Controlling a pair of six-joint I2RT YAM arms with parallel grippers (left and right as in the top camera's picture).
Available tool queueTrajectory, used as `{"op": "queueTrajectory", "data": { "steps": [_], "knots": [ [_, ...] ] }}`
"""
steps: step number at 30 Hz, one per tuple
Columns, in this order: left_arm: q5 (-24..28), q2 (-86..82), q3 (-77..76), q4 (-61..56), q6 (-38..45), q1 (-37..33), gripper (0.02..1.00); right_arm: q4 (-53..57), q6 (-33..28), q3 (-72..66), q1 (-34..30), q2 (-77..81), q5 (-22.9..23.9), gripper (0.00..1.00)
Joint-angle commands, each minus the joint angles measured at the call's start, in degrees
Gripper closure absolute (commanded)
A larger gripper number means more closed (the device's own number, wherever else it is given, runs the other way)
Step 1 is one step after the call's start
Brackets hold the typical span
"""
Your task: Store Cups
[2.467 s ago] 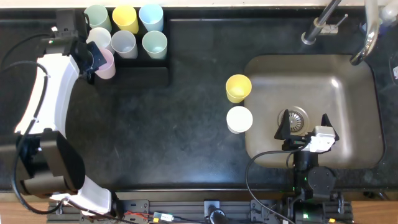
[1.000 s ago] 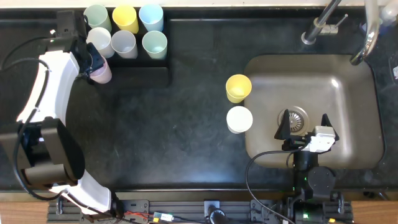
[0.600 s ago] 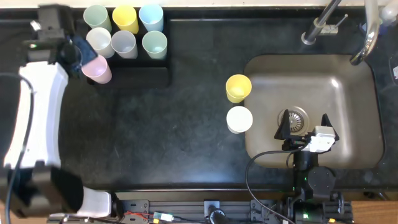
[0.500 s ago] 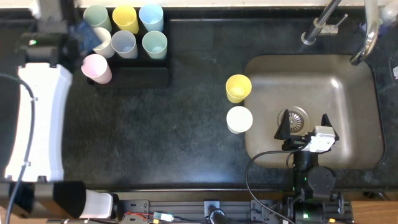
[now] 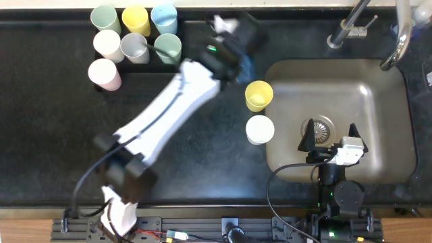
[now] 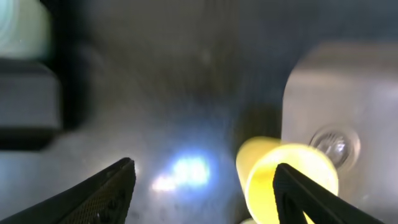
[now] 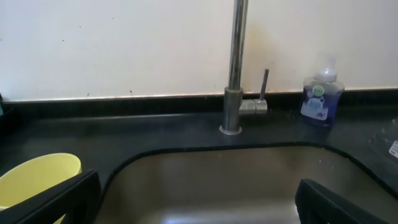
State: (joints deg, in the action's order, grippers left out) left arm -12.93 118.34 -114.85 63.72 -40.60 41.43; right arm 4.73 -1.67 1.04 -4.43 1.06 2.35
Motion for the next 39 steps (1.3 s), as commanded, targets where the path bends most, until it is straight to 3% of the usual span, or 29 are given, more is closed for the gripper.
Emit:
{"op": "queueTrajectory", "data": {
  "steps": [1,11,17,19,24,26,28,32,36,39],
  "knots": [
    [1.29,1.09,-0.81,0.22,-2.99,1.79,0.277,-0.28,0.42,-0.72,-0.11,-0.31,0.02,0.003],
    [10.1,6.99,-0.79,0.07,-3.06,2.12,0.275,-0.31,0.39,-0.72,-0.11,-0.31,0.02,0.007],
    [11.91,9.75,-0.79,0.07,-3.45,2.25,0.314,-0.31,0.39,-0.72,-0.11,-0.31,0.02,0.007],
    [11.93,9.99,-0.79,0.07,-3.43,2.25,0.404,-0.31,0.42,-0.72,-0.11,-0.31,0.02,0.003],
    [11.13,10.01,-0.79,-0.04,-3.43,2.25,0.875,-0.31,0.39,-0.72,-0.11,-0.31,0.02,0.005],
    [10.64,10.01,-0.79,-0.48,-3.43,2.25,0.961,-0.31,0.39,-0.72,-0.11,-0.31,0.02,0.003],
    [10.1,9.81,-0.79,-1.53,-3.41,2.25,0.985,-0.31,0.39,-0.72,-0.11,-0.31,0.04,0.005],
    [5.27,5.22,-0.72,-3.17,-5.11,1.49,0.985,-0.31,0.42,-0.72,-0.11,-0.31,0.04,0.005],
    [-6.91,-4.46,-0.61,-0.44,-17.73,-2.89,0.985,-0.31,0.39,-0.72,-0.11,-0.31,0.02,0.007],
    [-10.67,-10.25,-0.46,4.04,-27.96,-9.2,0.982,-0.31,0.39,-0.72,-0.11,-0.31,0.02,0.005]
  ]
}}
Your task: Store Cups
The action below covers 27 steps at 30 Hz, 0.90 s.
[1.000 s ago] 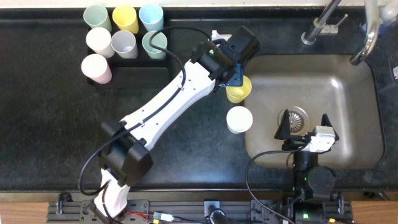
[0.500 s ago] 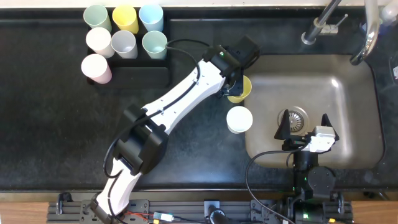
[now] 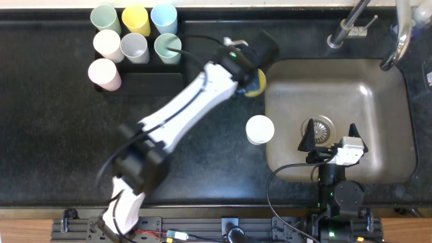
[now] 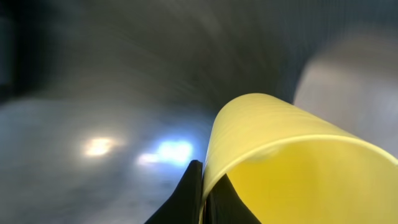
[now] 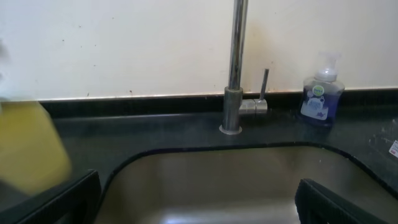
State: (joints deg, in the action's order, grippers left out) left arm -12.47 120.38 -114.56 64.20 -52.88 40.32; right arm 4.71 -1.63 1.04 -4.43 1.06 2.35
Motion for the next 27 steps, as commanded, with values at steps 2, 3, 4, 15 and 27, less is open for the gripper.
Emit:
{"op": "queueTrajectory", "data": {
  "steps": [2,3,4,15,27],
  "knots": [
    [-11.15,-14.86,0.44,7.39,-24.87,-12.68,0.982,-0.26,0.37,-0.72,-0.11,-0.31,0.04,0.005],
    [-10.82,-15.85,1.6,9.31,-29.88,-14.95,0.982,-0.28,0.35,-0.72,-0.11,-0.31,0.02,0.005],
    [-10.51,-16.63,3.13,10.64,-34.25,-16.85,0.982,-0.28,0.35,-0.72,-0.11,-0.31,0.02,0.005],
    [-3.06,-17.38,21.7,0.2,-47.95,-26.64,0.982,-0.28,0.37,-0.72,-0.11,-0.31,0.02,0.005],
    [-2.27,-14.51,23.19,2.47,-49.44,-29.79,0.982,-0.28,0.35,-0.72,-0.11,-0.31,0.02,0.005]
  ]
}}
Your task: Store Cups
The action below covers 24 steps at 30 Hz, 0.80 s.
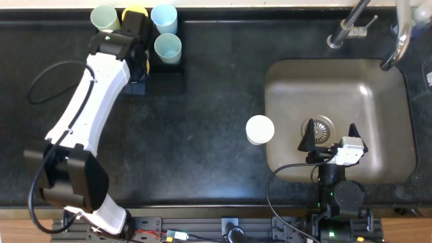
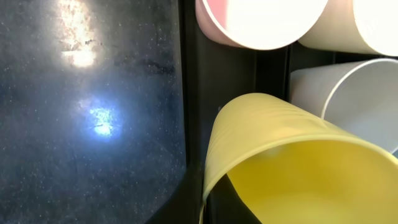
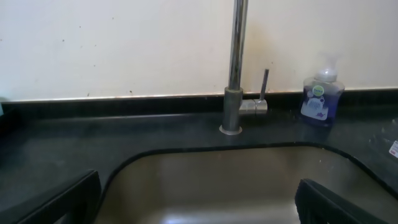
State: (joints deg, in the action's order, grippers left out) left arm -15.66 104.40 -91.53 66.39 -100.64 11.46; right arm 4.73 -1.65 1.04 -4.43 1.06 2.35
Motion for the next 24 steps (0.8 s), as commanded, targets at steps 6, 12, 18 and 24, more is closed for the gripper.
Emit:
{"op": "queueTrajectory", "data": {
  "steps": [6,12,18,24],
  "knots": [
    [1.11,3.78,0.15,-0.46,-1.68,-1.68,0.982,-0.31,0.37,-0.72,-0.11,-0.31,0.04,0.007],
    [2.89,5.6,0.15,-0.59,-1.68,-2.82,0.982,-0.31,0.37,-0.72,-0.11,-0.31,0.02,0.007],
    [3.17,6.84,0.15,-1.9,-1.68,-3.1,0.98,-0.28,0.39,-0.72,-0.11,-0.31,0.02,0.005],
    [3.23,6.86,0.15,-2.05,-1.66,-4.15,0.972,-0.31,0.37,-0.72,-0.11,-0.31,0.04,0.005]
  ]
}}
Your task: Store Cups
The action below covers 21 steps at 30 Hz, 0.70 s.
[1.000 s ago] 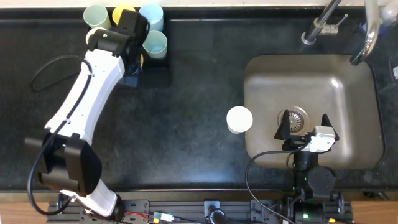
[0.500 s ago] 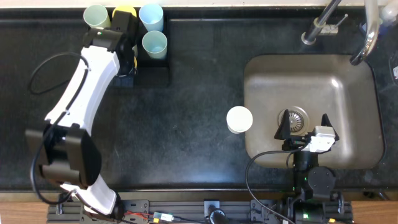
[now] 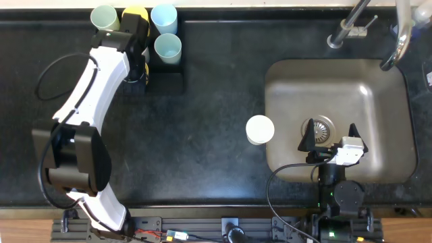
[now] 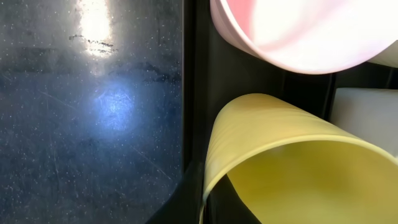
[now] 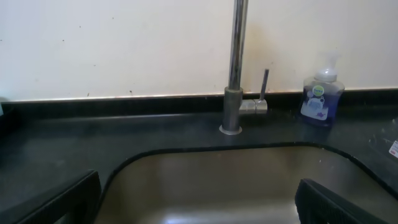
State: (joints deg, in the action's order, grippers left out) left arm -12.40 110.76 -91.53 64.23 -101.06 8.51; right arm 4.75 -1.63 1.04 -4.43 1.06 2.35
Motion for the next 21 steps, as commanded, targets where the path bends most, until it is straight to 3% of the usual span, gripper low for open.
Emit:
{"op": "queueTrajectory", "data": {
  "steps": [1,21],
  "knots": [
    [-0.02,0.5,0.15,0.13,-1.25,-1.44,0.972,-0.33,0.35,-0.72,-0.11,-0.31,0.02,0.005],
    [3.41,1.77,0.15,0.09,-1.25,-2.34,0.947,-0.33,0.35,-0.72,-0.11,-0.31,0.02,0.005]
  ]
}}
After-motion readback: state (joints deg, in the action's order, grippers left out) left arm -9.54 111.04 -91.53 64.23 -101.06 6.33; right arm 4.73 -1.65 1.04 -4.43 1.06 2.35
